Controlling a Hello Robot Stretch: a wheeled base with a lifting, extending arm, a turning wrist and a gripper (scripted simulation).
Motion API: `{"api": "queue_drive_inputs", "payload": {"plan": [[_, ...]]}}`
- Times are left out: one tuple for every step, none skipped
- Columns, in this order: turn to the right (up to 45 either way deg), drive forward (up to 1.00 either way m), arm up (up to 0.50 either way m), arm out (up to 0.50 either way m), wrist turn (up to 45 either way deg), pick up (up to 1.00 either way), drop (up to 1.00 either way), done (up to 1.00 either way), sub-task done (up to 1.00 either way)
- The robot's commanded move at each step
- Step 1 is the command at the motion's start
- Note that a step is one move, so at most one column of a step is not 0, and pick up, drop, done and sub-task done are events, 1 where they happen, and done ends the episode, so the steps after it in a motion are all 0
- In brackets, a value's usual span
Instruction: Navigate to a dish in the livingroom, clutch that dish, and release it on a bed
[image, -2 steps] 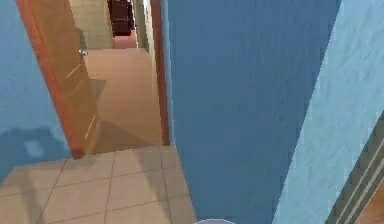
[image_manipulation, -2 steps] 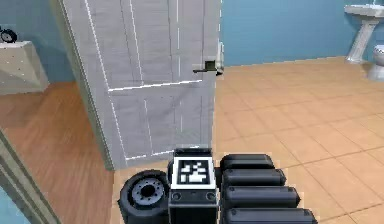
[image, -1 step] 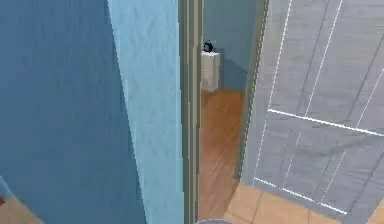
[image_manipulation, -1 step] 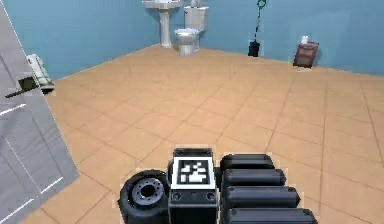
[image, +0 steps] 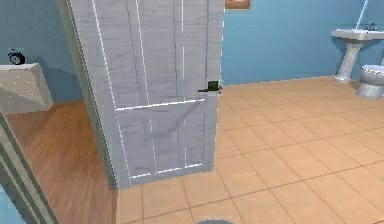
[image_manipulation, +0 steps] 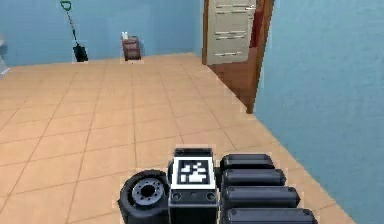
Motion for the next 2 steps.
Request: {"api": "queue_drive_inputs", "payload": {"plan": [[6.0, 0.00, 0.00, 0.00, 0.0, 0.00, 0.00, 0.00, 0.00], [0.0, 0.80, 0.00, 0.00, 0.0, 0.00, 0.00, 0.00, 0.00]]}}
